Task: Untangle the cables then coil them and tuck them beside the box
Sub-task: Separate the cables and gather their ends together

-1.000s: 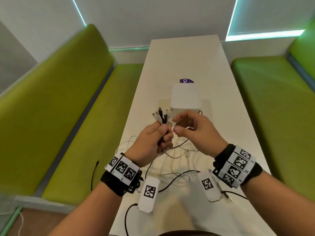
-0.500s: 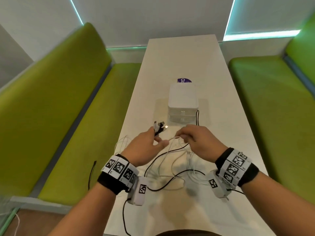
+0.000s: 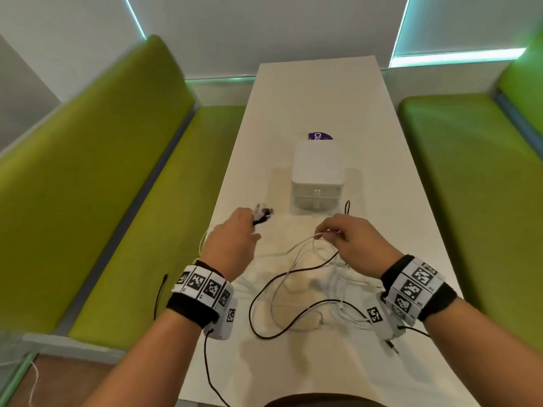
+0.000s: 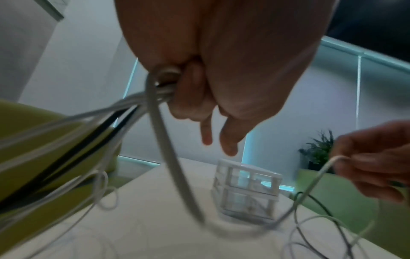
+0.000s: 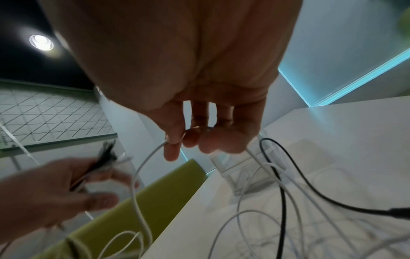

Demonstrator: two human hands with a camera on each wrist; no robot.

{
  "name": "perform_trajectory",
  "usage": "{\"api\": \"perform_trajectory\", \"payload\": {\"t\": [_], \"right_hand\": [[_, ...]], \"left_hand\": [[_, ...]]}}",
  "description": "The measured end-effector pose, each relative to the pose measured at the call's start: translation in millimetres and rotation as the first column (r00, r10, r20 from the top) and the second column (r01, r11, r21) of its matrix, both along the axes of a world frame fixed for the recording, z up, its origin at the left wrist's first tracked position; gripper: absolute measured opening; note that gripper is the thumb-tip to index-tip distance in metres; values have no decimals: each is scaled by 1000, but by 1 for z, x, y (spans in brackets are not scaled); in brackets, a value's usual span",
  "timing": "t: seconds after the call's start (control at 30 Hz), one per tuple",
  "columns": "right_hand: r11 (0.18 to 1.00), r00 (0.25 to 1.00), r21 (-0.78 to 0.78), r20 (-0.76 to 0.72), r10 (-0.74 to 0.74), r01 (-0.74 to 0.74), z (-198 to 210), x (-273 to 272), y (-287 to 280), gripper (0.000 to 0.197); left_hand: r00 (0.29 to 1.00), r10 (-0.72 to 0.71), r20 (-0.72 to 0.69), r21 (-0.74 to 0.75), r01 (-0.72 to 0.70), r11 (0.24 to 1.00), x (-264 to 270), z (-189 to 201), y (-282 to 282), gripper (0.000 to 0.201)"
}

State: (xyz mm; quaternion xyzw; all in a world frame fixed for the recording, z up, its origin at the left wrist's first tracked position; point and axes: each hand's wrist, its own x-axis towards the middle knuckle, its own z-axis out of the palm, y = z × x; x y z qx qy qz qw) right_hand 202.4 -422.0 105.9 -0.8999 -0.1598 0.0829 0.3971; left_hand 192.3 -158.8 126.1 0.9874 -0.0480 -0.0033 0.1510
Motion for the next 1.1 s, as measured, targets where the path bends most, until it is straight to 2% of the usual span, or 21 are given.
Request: {"api": "perform_trajectory", "payload": {"t": [0.07,0.13,0.2,0.27,0.3,0.37,0.43,0.5,0.53,0.6,0.67,0.77,0.83,0.9,0.97,1.0,1.03,1.1], "right_hand": [[998,999,56,32,14,-15,0,-2,13,15],[990,997,125,39,-68,63,3,-4,23,5],[977,983,135,54,-173,164,7,-1,25,25],[978,978,-19,38,-206,207,9,2,19,54],[971,978,-119,5,-207,206,7,3,13,64],[954,973,-244,-107,-202,172,-3,6,-3,66],[968,960,-219,-218,-174,125,-18,9,-18,52],[980,967,-171,-217,-133,96,-25,9,-21,34],[983,973,-158,-193,-124,94,-24,8,-18,30],[982,983,-150,-123,-134,115,-19,6,-8,27],[981,989,-152,-68,-135,124,-11,3,4,23],[987,996,-139,-25,-84,80,-1,-2,19,21],[989,997,-122,7,-82,82,2,-3,24,25],[975,991,-179,46,-123,129,3,0,22,41],[945,988,-287,69,-140,154,-2,2,16,60],[943,989,-300,47,-138,146,-6,2,12,62],[954,992,-271,11,-129,127,-10,3,8,59],[989,990,-94,-67,-123,117,-17,3,2,45]], "left_hand": [[990,-139,26,-133,141,981,-7,2,-20,30],[978,-207,-27,-271,192,943,-14,2,-40,32],[983,-170,-75,-412,125,903,-15,5,-48,21],[995,-94,-39,-476,64,877,-11,8,-40,13],[999,-46,-5,-479,38,877,-7,9,-31,13],[997,80,10,-430,-68,900,3,7,-6,16],[984,171,-54,-284,-180,942,10,1,17,24],[980,174,-95,-64,-180,982,11,-6,26,16],[983,167,-80,-14,-168,986,9,-8,25,12],[992,128,7,-116,-126,985,3,-8,14,24],[996,33,86,-235,-12,972,-3,-9,-3,37],[989,-145,25,-268,146,952,-10,-16,-31,35],[986,-158,-49,-363,130,923,-11,-18,-40,24],[991,-111,-75,-444,66,894,-9,-16,-40,12],[996,-68,-60,-474,31,880,-7,-10,-34,21],[997,-44,-60,-499,8,867,-6,-7,-30,25],[998,-23,-65,-538,-16,843,-4,-4,-25,27],[995,1,-96,-563,-55,825,-2,3,-18,25]]}}
